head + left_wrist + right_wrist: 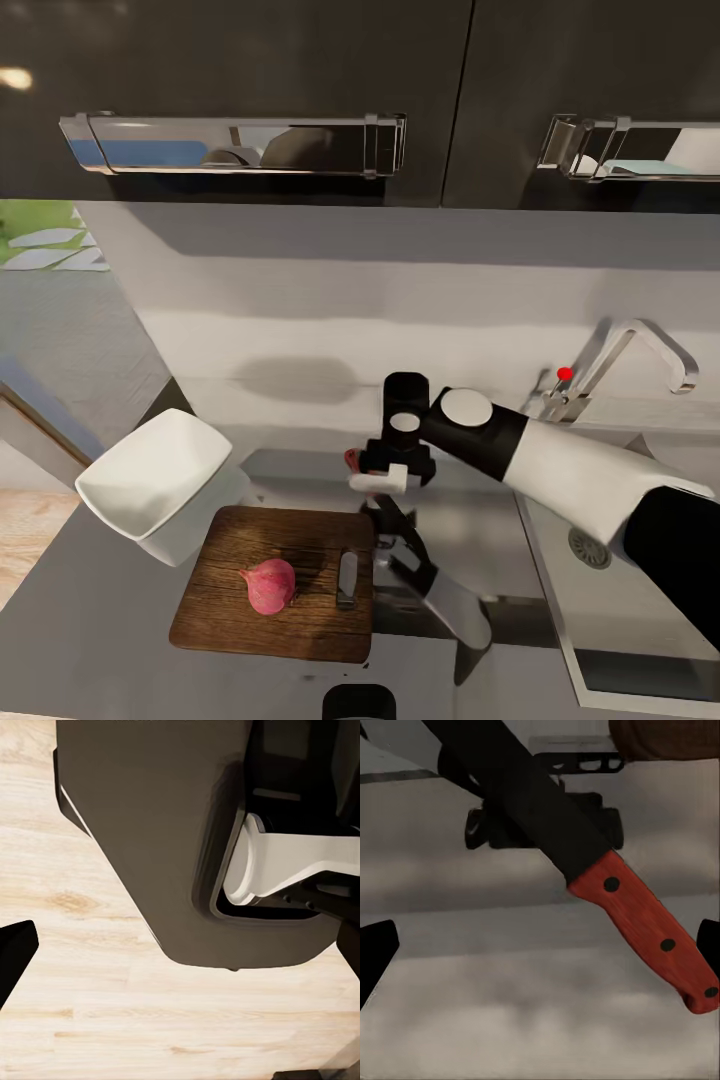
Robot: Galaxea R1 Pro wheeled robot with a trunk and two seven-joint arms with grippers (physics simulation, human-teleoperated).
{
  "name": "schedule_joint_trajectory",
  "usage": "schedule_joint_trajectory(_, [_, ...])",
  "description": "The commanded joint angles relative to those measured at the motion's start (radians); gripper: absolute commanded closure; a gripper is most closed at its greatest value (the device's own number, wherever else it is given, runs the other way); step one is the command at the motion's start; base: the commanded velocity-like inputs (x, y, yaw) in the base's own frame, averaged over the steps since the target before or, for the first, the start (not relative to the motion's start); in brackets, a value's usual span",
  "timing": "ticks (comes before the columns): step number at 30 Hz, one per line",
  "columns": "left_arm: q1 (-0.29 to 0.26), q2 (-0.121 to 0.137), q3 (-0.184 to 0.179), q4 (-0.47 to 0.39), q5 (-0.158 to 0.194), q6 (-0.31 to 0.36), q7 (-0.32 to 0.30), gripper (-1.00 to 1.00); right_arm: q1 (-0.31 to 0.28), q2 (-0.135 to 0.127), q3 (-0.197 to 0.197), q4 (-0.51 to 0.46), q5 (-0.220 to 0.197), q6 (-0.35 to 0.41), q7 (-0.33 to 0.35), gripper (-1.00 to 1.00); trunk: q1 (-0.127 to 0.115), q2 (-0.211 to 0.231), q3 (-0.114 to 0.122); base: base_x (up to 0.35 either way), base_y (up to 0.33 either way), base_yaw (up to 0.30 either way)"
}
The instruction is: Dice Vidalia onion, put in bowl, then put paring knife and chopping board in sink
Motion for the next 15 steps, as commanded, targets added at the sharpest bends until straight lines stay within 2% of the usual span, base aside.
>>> schedule_joint_trajectory(1, [-0.002,-0.001,-0.006,0.005,0.010,-0.007,-0.006,-1.00,-0.001,0.000,-0.001,0.016,0.003,-0.018,-0.001,-1.00,0.001,-0.002,-0.002,0.000,0.000,0.000])
schedule_joint_trajectory(5, [-0.002,-0.004,-0.006,0.005,0.010,-0.007,-0.006,-1.00,-0.001,0.003,-0.020,0.057,0.005,-0.050,-0.001,-1.00,0.001,-0.002,-0.002,0.000,0.000,0.000])
schedule_joint_trajectory(10, [-0.002,-0.009,-0.006,0.005,0.010,-0.007,-0.006,-1.00,-0.001,0.007,-0.077,0.105,0.024,-0.090,-0.001,-1.00,0.001,-0.002,-0.002,0.000,0.000,0.000])
schedule_joint_trajectory(15, [-0.002,-0.010,-0.006,0.005,0.010,-0.007,-0.006,-1.00,-0.001,0.026,-0.101,0.123,0.049,-0.110,-0.002,-1.00,0.001,-0.002,-0.002,0.000,0.000,0.000])
